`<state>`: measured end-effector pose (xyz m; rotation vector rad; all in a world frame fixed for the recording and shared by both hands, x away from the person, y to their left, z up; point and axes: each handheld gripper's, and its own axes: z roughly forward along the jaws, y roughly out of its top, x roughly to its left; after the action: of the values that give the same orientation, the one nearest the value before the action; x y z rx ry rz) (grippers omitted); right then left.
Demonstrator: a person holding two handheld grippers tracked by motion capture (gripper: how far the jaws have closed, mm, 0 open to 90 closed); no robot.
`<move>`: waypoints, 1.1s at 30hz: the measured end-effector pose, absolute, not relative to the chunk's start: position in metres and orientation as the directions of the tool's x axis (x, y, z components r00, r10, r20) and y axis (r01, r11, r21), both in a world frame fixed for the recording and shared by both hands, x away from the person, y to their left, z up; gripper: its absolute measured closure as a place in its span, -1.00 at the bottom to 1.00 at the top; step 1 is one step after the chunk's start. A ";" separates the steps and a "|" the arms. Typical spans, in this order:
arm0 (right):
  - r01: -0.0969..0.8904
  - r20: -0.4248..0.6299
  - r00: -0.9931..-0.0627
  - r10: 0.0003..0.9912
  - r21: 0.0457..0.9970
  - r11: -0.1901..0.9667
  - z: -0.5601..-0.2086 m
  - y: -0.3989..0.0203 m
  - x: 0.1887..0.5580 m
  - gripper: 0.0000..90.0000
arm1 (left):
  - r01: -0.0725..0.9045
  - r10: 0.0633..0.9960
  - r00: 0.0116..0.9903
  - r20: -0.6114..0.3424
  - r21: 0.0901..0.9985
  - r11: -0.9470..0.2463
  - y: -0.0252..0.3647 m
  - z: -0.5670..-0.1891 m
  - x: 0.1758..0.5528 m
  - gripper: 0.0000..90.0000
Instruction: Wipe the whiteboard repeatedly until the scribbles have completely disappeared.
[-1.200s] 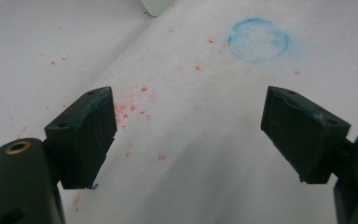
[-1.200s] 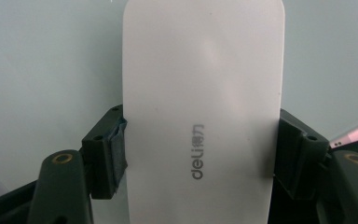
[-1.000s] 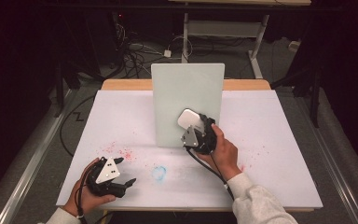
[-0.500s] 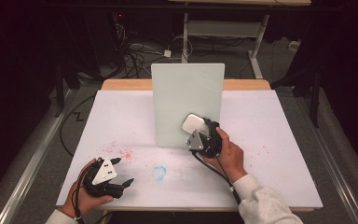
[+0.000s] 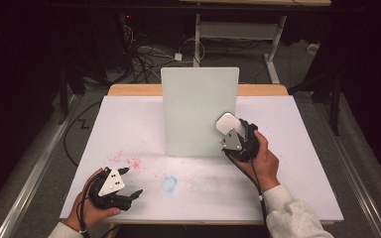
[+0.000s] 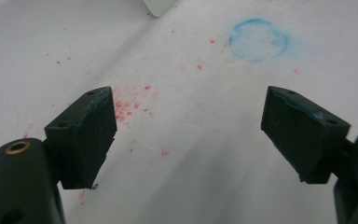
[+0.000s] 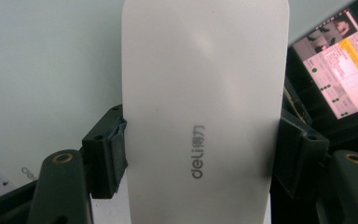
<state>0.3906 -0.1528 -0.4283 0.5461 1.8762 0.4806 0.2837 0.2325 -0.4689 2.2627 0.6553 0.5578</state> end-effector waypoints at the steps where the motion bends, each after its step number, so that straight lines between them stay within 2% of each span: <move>1: 0.152 -0.741 -0.324 0.588 0.573 0.806 -0.430 -0.155 0.390 -0.32 | 0.291 0.595 0.779 0.199 0.725 -0.624 0.232 -0.469 0.284 -0.61; 14: 0.169 -0.757 -0.408 0.511 0.488 0.856 -0.458 -0.162 0.381 -0.32 | 0.291 0.588 0.783 0.201 0.718 -0.633 0.230 -0.470 0.284 -0.61; 22: 0.129 -0.767 -0.454 0.453 0.446 0.886 -0.471 -0.153 0.376 -0.32 | 0.286 0.584 0.785 0.206 0.717 -0.636 0.229 -0.469 0.285 -0.61; 26: 0.099 -0.798 -0.459 0.391 0.391 0.915 -0.475 -0.146 0.374 -0.32 | 0.285 0.582 0.787 0.204 0.716 -0.637 0.229 -0.470 0.285 -0.61; 33: 0.109 -0.732 -0.473 0.490 0.504 0.857 -0.461 -0.151 0.376 -0.32 | 0.290 0.587 0.785 0.197 0.720 -0.630 0.231 -0.471 0.287 -0.61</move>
<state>0.3758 -0.1511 -0.4609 0.4375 2.0357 0.4837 0.2873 0.2305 -0.4706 2.2732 0.6475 0.5494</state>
